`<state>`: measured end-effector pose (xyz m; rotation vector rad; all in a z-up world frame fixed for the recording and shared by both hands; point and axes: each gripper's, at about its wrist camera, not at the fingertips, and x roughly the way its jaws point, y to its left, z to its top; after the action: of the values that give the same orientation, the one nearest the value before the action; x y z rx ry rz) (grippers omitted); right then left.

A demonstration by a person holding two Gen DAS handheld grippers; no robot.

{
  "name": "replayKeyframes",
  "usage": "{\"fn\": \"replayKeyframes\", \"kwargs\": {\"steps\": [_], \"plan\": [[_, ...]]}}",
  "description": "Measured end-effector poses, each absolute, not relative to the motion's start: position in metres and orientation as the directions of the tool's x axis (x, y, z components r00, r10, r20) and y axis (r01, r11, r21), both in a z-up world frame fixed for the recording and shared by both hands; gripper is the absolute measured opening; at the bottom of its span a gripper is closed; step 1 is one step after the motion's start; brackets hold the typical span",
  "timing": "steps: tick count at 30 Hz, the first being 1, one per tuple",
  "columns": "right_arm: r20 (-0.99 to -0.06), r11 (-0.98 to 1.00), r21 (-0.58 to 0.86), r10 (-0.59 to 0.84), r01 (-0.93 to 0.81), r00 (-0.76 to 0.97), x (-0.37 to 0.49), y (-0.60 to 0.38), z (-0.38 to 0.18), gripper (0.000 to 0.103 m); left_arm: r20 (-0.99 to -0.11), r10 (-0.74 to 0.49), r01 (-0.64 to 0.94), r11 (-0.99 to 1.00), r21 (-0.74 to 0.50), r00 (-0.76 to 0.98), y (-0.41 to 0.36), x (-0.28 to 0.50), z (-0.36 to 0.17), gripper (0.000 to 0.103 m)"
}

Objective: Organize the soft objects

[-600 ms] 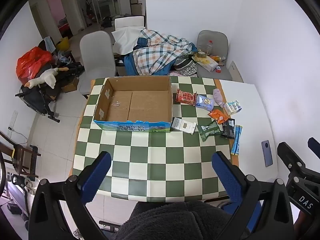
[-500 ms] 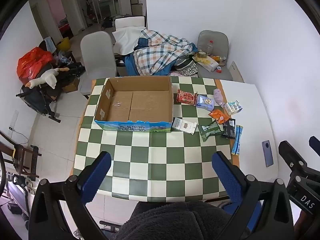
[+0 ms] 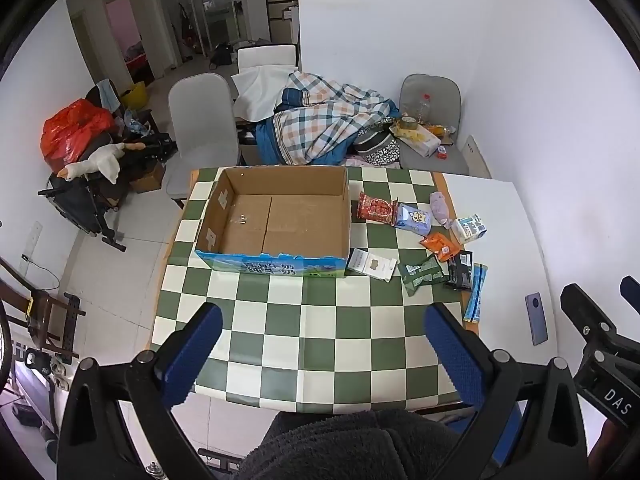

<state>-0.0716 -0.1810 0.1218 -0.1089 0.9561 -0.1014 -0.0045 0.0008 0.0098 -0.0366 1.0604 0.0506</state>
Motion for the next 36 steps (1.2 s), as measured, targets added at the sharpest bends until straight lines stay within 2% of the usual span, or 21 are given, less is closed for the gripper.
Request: {"fn": "replayKeyframes", "kwargs": {"steps": [36], "plan": [[-0.807,0.991,-0.124,-0.127,0.045,0.577,-0.066,-0.185,0.126,0.103,-0.868,0.023,-0.059,0.998,-0.007,0.496,-0.003,0.006,0.013,0.103]]}}
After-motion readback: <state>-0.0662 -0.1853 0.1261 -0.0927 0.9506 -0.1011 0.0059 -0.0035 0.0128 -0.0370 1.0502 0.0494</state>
